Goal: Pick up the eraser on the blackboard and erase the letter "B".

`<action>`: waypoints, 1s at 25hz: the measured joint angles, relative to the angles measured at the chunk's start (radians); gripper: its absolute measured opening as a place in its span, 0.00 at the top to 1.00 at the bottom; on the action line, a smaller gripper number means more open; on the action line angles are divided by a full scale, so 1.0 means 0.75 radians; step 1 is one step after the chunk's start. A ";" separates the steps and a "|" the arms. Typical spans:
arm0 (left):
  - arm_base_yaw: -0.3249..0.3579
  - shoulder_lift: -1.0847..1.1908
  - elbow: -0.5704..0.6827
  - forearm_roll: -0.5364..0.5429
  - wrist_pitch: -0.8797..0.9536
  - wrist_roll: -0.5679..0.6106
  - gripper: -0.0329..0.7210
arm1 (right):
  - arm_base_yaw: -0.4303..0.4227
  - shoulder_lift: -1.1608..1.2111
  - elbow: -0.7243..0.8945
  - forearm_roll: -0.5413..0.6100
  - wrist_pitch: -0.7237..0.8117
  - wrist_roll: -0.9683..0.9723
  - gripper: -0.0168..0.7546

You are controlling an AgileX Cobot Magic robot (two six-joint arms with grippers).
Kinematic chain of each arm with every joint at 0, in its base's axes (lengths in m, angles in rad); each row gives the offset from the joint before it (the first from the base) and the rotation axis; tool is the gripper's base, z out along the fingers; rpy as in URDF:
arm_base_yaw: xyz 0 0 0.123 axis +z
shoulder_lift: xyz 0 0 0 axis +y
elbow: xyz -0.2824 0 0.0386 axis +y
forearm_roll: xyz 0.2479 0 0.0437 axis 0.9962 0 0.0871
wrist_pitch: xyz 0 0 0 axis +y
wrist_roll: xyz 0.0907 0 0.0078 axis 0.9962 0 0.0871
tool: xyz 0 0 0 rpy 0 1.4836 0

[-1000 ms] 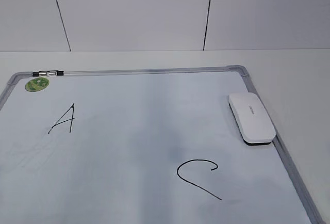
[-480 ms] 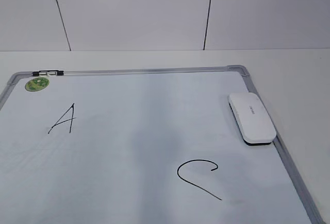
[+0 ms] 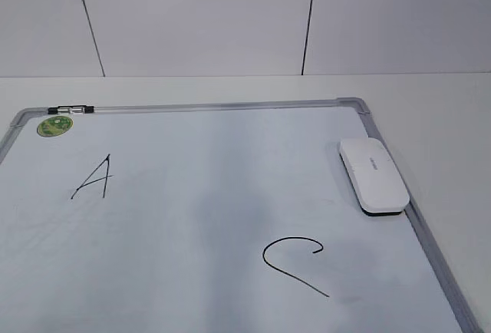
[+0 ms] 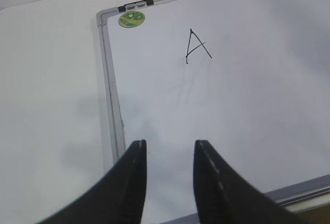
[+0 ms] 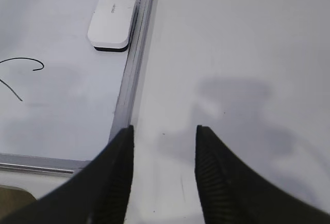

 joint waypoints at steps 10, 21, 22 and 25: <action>-0.080 0.000 0.003 -0.014 0.000 0.000 0.64 | 0.000 0.000 0.000 0.000 -0.003 -0.004 0.59; -0.080 0.000 0.003 -0.013 0.000 0.000 0.64 | -0.127 0.000 0.000 0.002 -0.005 -0.007 0.59; -0.080 0.000 0.003 -0.013 0.000 0.000 0.64 | -0.143 0.000 0.000 0.002 -0.005 -0.007 0.59; -0.080 0.000 0.003 -0.013 0.000 0.000 0.64 | -0.161 0.000 0.000 0.002 -0.005 -0.007 0.59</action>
